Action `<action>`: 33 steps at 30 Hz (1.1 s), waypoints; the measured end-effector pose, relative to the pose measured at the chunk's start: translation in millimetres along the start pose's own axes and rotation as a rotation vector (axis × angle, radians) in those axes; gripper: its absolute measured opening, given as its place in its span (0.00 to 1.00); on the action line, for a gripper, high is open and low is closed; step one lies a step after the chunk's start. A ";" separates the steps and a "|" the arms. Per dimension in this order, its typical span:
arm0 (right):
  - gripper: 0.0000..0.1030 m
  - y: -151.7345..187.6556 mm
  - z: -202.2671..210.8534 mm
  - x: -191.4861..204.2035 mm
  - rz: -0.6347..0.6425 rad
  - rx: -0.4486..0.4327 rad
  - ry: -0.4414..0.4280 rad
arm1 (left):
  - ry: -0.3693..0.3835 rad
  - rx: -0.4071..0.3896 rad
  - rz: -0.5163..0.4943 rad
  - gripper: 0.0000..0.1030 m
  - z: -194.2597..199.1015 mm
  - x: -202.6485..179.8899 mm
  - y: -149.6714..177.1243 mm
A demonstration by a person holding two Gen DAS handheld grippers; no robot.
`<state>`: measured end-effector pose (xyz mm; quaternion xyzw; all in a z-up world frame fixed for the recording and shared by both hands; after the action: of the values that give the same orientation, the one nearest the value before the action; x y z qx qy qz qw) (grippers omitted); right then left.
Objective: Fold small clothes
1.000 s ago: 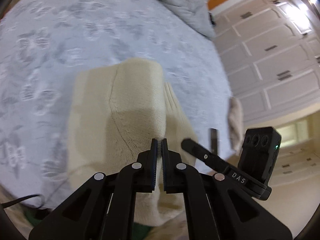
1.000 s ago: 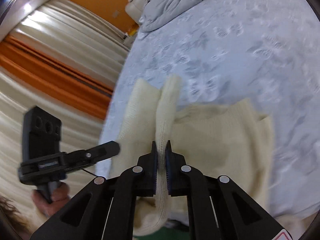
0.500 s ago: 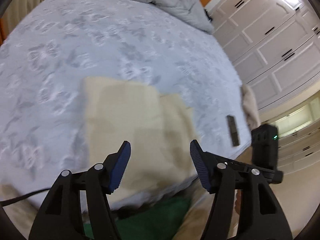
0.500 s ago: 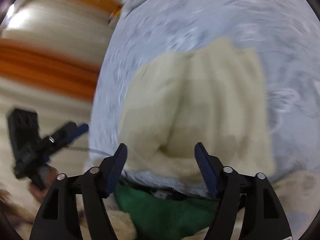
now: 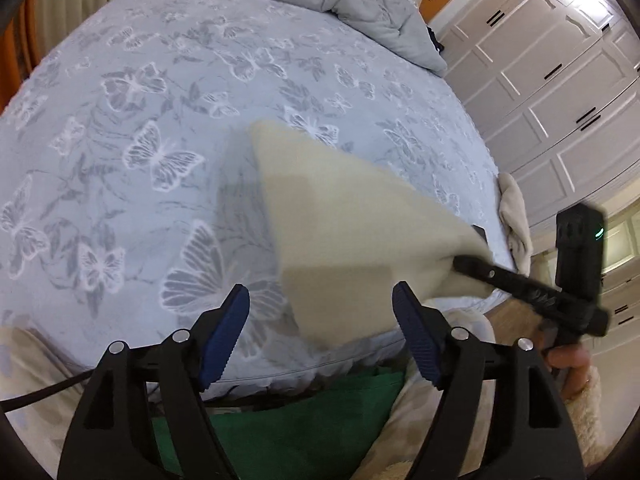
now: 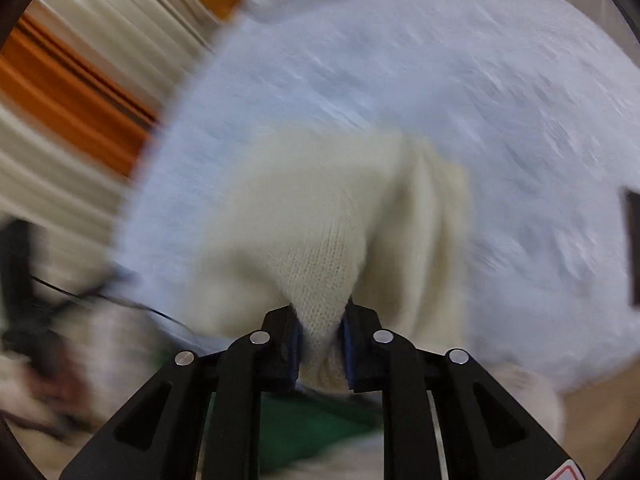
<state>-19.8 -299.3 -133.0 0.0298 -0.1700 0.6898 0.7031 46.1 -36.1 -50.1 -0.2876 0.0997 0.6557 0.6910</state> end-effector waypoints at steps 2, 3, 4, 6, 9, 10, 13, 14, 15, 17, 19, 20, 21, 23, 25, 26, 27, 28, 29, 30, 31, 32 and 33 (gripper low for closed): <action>0.18 20.5 -43.4 -24.0 -0.105 0.129 -0.037 | -0.006 0.022 -0.016 0.70 -12.0 -4.8 1.0; 0.21 17.8 -38.1 -22.1 -0.106 0.110 -0.041 | -0.014 0.029 -0.028 0.70 -18.2 -8.7 1.5; 0.27 9.0 -20.3 -16.8 -0.108 0.047 -0.055 | -0.023 0.034 -0.035 0.69 -21.6 -10.7 1.5; 0.44 -1.4 1.3 -14.0 -0.122 -0.037 -0.100 | -0.033 0.041 -0.042 0.70 -25.1 -13.6 2.0; 0.48 -23.9 11.7 -17.0 -0.135 -0.085 -0.124 | -0.031 0.036 -0.029 0.71 -26.9 -12.6 2.5; 0.49 -31.6 4.3 -16.6 -0.142 -0.077 -0.119 | -0.038 0.039 -0.029 0.71 -29.4 -12.2 2.8; 0.58 -36.7 -25.9 -19.2 -0.193 -0.033 -0.195 | -0.045 0.052 -0.025 0.71 -36.1 -13.8 4.5; 0.56 -35.0 -35.1 -21.5 -0.210 -0.024 -0.224 | -0.038 0.056 -0.023 0.71 -37.2 -15.4 5.6; 0.22 -31.5 -40.4 -19.3 -0.216 -0.027 -0.253 | -0.035 0.058 -0.023 0.71 -37.9 -16.8 6.8; 0.13 -29.3 -34.7 -8.1 -0.183 -0.038 -0.242 | -0.030 0.060 -0.033 0.72 -38.4 -19.0 9.2; 0.12 -32.1 0.8 2.0 -0.109 -0.117 -0.193 | -0.039 0.067 -0.057 0.72 -39.1 -21.5 12.5; 0.12 -32.5 22.6 4.5 -0.092 -0.158 -0.201 | -0.041 0.068 -0.067 0.72 -39.0 -22.9 13.3; 0.12 -31.4 35.1 3.7 -0.081 -0.175 -0.199 | -0.048 0.071 -0.090 0.72 -39.0 -24.2 15.4; 0.12 -24.8 43.4 -4.2 -0.042 -0.157 -0.096 | -0.066 0.098 -0.136 0.78 -44.3 -25.6 22.0; 0.12 -13.0 10.5 -27.9 -0.062 -0.042 0.010 | -0.098 0.141 -0.174 0.80 -57.2 -25.1 32.0; 0.12 -8.5 -4.0 -36.0 -0.096 0.002 -0.007 | -0.107 0.164 -0.191 0.80 -65.2 -24.1 37.6; 0.12 -2.7 -17.8 -44.3 -0.138 0.033 -0.034 | -0.115 0.181 -0.209 0.80 -76.1 -23.0 44.6; 0.12 -0.2 -21.1 -46.6 -0.172 0.027 -0.066 | -0.132 0.184 -0.215 0.80 -82.6 -21.3 48.1; 0.12 0.9 -16.2 -45.5 -0.186 0.007 -0.097 | -0.155 0.189 -0.225 0.80 -90.9 -20.1 51.5; 0.12 -1.1 -7.9 -43.2 -0.199 -0.023 -0.135 | -0.168 0.191 -0.238 0.80 -97.5 -20.4 54.2; 0.12 -3.8 3.5 -42.4 -0.215 -0.060 -0.181 | -0.184 0.183 -0.261 0.80 -104.1 -21.5 56.7; 0.12 -5.9 15.2 -41.8 -0.224 -0.088 -0.215 | -0.195 0.177 -0.283 0.80 -107.9 -23.1 58.1; 0.12 -7.6 23.4 -41.9 -0.227 -0.111 -0.233 | -0.199 0.179 -0.318 0.80 -113.3 -27.5 60.4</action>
<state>-16.5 -346.3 -121.3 0.0896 -0.2836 0.5873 0.7527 11.8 -120.9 -144.4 -0.1712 0.0421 0.5519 0.8151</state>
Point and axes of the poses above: each gripper's, at about its wrist camera, not at the fingertips, and z roughly against the way its jaws point, x to its left, y to its underside, the point moved 4 cm from there along -z, roughly the way its jaws point, and after that the axes turned 11 degrees about z, right-handed, at the moved point
